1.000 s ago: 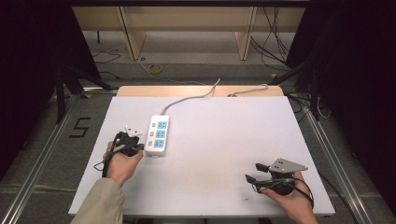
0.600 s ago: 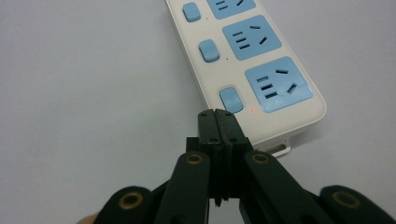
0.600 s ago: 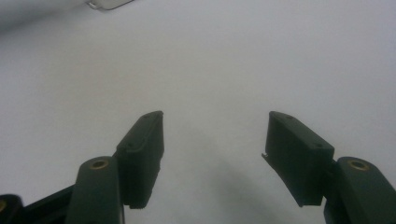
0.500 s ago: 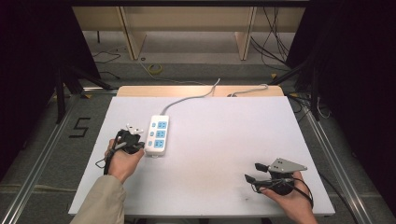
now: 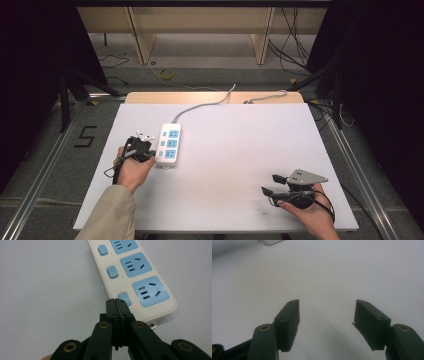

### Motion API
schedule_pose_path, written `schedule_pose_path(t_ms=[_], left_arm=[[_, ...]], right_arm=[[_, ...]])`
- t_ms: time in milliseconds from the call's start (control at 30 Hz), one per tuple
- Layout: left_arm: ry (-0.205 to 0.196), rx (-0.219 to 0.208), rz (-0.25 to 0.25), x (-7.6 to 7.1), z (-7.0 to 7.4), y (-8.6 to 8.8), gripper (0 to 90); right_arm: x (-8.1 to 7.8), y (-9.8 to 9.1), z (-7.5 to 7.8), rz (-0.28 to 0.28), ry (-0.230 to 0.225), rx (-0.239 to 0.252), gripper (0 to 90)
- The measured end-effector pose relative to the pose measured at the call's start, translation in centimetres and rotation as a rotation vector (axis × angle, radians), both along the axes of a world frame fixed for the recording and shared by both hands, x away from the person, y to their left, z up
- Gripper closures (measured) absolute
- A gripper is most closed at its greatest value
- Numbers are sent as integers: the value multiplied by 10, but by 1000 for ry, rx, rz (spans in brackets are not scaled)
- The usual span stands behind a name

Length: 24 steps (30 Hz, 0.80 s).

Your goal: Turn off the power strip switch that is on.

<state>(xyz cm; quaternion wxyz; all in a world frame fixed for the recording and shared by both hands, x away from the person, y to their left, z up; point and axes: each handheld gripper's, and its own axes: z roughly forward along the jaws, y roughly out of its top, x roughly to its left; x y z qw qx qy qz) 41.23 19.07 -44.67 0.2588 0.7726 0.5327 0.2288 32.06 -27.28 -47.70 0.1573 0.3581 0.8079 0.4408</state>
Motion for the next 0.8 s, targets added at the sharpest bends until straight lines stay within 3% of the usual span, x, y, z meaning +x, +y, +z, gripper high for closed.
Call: schedule_pose_path(t_ms=[800], left_arm=[[9, -4, -9, 15, 4, -9, 900]], right_arm=[[0, 0, 0, 0, 2, -3, 381]])
